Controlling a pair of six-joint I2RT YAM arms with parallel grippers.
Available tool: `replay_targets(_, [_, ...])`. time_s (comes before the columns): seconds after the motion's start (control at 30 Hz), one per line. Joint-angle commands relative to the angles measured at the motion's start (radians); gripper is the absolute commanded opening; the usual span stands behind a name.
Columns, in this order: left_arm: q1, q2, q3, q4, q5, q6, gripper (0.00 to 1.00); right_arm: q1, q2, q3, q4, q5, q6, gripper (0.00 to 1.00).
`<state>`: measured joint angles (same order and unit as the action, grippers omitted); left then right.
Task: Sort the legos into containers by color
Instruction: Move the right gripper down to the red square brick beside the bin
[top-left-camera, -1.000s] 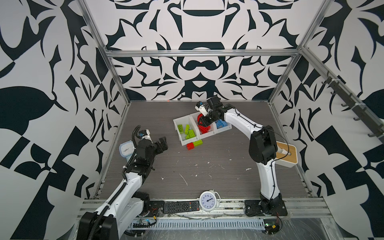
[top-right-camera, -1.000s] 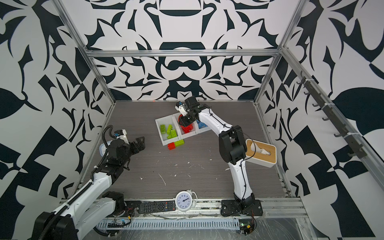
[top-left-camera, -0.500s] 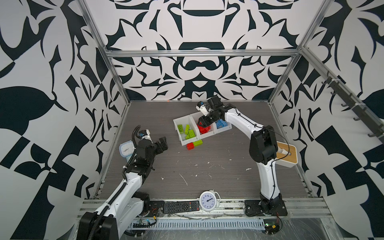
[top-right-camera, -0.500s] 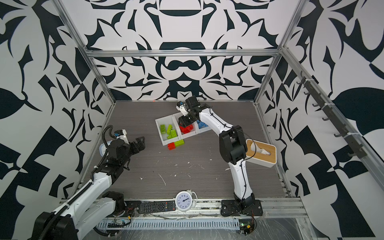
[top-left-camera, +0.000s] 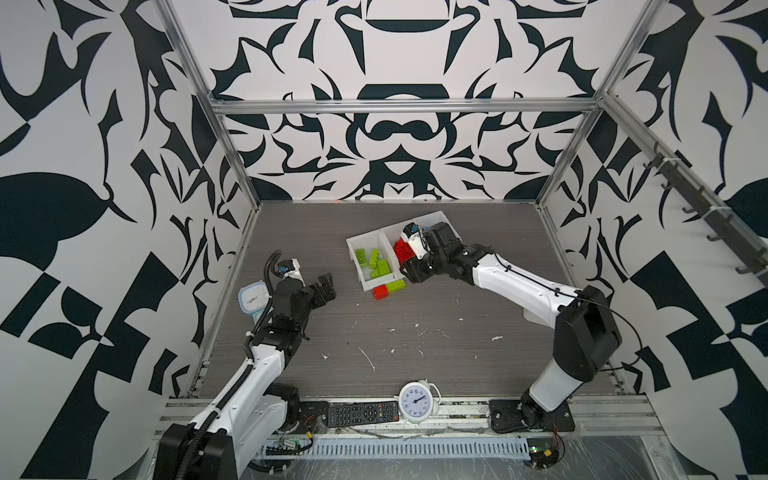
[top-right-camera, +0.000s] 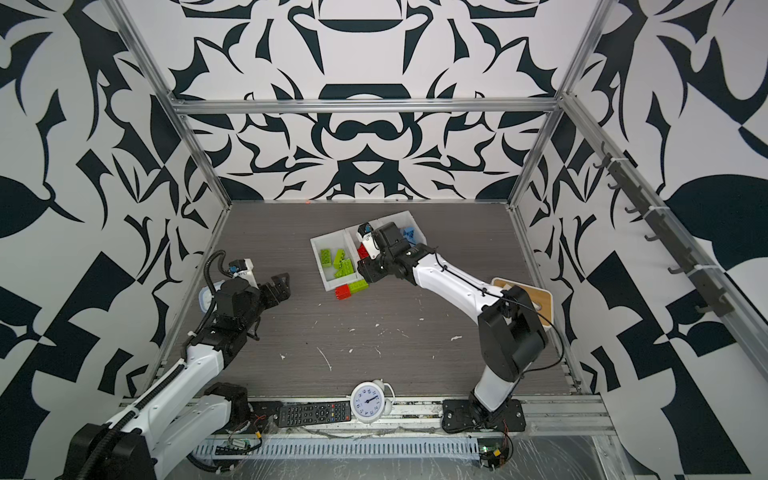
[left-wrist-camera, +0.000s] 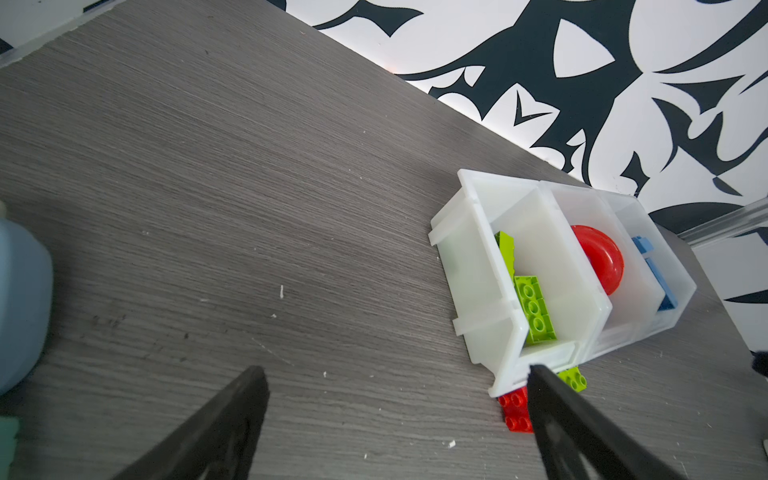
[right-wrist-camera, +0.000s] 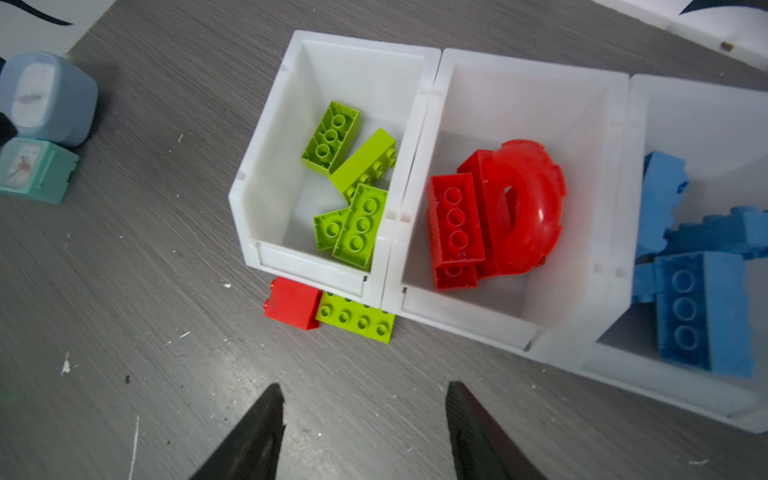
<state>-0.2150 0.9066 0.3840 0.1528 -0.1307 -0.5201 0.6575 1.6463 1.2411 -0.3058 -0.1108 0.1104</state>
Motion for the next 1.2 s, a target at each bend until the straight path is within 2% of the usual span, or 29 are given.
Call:
replay_targets(0.0, [0.005,0.005,0.018,0.013,0.011,-0.006,1.00,0.003,-0.028,-0.079,0.134,0.078,0.116,0.65])
replay_targets(0.17, [0.005,0.002,0.016,0.011,0.011,-0.004,1.00,0.015,0.028,-0.118,0.182,0.094,0.160,0.66])
replay_targets(0.33, [0.005,-0.008,0.016,0.005,0.005,-0.004,1.00,0.036,0.100,-0.083,0.184,0.119,0.154,0.66])
replay_targets(0.67, [0.004,-0.009,0.016,0.005,0.005,-0.006,1.00,0.178,0.158,-0.037,0.194,0.178,0.150,0.65])
replay_targets(1.17, [0.005,-0.004,0.019,0.001,0.002,0.000,1.00,0.216,0.318,0.109,0.160,0.195,0.111,0.62])
